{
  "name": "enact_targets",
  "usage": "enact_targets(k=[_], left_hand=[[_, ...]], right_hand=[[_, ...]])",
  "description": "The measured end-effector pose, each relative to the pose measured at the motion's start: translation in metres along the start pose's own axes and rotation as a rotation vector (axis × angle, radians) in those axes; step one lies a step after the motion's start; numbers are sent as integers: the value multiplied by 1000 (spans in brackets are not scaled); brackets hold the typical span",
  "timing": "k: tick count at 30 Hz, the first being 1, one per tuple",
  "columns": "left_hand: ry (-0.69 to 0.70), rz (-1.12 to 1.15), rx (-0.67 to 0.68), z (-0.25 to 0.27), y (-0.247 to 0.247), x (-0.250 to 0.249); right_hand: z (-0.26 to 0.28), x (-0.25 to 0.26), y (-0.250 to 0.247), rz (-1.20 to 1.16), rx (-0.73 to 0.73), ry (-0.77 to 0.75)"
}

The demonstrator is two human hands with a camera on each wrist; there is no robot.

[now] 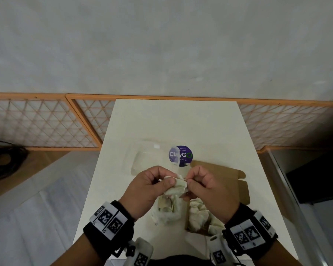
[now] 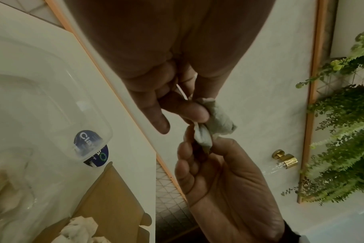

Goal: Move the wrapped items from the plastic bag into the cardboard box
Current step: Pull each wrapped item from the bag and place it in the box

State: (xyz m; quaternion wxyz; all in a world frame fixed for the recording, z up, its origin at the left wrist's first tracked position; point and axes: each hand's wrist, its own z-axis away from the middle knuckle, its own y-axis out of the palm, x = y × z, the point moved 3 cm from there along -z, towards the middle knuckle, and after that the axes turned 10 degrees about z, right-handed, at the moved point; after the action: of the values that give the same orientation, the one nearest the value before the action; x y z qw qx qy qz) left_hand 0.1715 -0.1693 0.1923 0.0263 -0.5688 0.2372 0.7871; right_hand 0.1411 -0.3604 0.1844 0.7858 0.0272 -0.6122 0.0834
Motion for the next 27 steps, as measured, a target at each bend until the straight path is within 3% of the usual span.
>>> enact_targets(k=[12,18,23,27], left_hand=[[49,-158,-20,12,-7,-2],[39,-38,-70,13,-9,-3],[-42,202,-80,13,-9,1],[-46,230,-88,13,-9,3]], right_hand=[[-2,-2,12,137,-15,-121],[-5,-3,16,145,-86,-134],[-7,-2,20,63,-43,-80],[-6,-2,24,31,0,-89]])
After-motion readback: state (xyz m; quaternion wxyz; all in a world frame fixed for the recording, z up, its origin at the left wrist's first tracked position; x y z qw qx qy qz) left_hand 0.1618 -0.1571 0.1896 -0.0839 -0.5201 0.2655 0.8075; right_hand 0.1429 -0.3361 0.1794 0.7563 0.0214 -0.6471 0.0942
